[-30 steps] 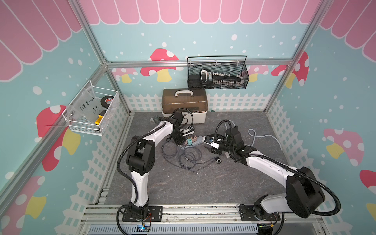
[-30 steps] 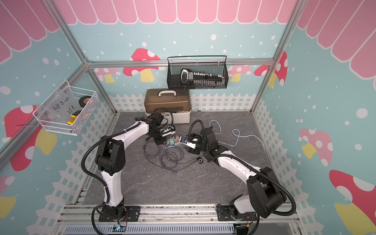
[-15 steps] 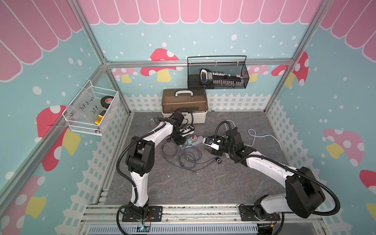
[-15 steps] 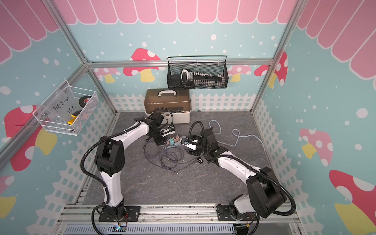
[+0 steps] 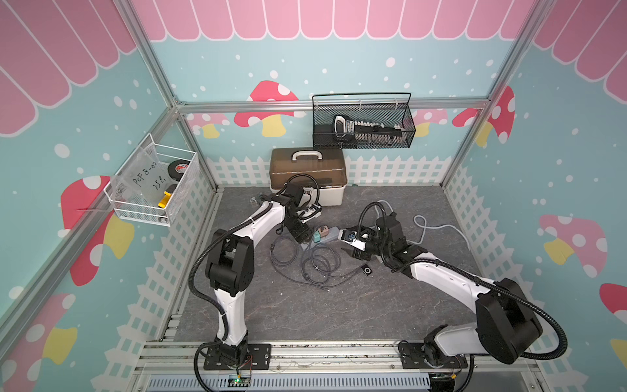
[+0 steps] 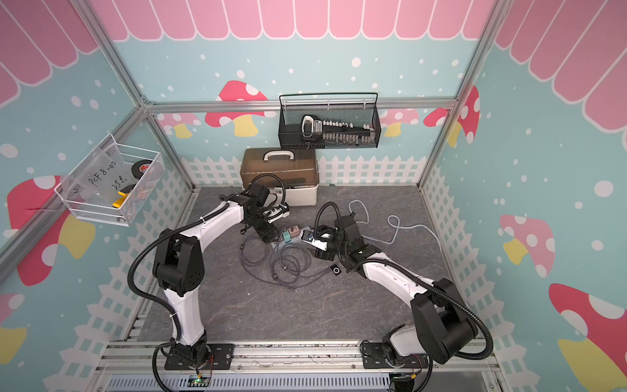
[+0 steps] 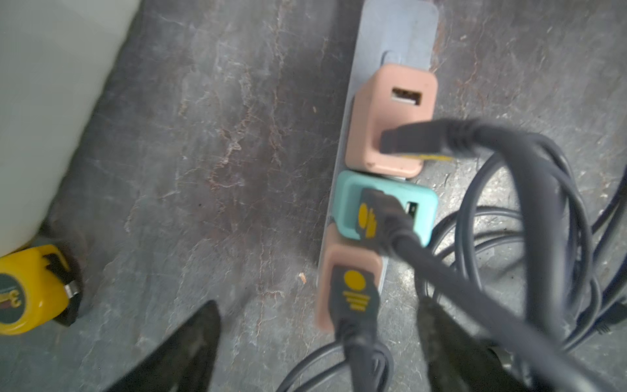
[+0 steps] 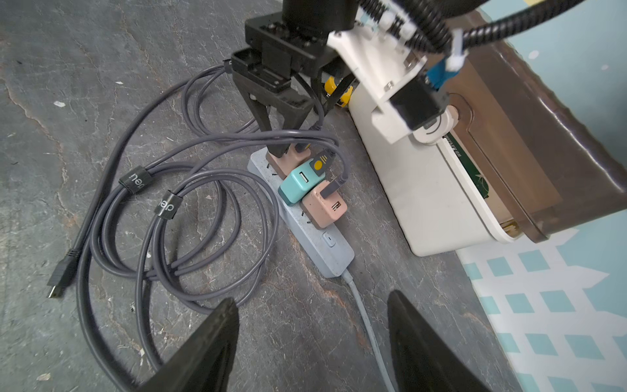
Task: Charge mp3
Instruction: Insert the plug into the socket, then pick up the charging cable from the center of the board.
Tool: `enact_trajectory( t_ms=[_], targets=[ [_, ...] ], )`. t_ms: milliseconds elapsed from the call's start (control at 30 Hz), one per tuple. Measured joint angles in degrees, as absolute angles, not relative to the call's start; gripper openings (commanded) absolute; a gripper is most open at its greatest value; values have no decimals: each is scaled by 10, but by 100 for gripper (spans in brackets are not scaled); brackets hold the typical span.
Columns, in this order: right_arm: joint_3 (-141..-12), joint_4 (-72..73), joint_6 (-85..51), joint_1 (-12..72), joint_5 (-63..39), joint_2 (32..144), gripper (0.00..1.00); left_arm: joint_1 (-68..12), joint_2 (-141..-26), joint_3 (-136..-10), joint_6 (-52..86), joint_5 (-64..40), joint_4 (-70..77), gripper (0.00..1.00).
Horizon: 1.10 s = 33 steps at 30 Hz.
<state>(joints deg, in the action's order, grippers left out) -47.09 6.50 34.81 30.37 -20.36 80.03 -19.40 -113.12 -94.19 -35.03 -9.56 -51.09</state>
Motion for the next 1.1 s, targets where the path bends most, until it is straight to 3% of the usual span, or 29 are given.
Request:
enact_trajectory(
  t_ms=[167, 533, 800, 1100],
  targets=[
    [-447, 63, 332, 304, -209, 779, 65, -179, -1063, -888, -334, -92, -472, 99],
    [-389, 24, 317, 314, -287, 720, 52, -154, -923, -764, -203, -76, -288, 99],
    [-340, 27, 266, 387, -282, 707, 43, -140, -876, -727, -114, -45, -220, 99],
    [-274, 121, 158, 473, -212, 762, 28, -117, -834, -694, 1, 2, -231, 99]
  ],
)
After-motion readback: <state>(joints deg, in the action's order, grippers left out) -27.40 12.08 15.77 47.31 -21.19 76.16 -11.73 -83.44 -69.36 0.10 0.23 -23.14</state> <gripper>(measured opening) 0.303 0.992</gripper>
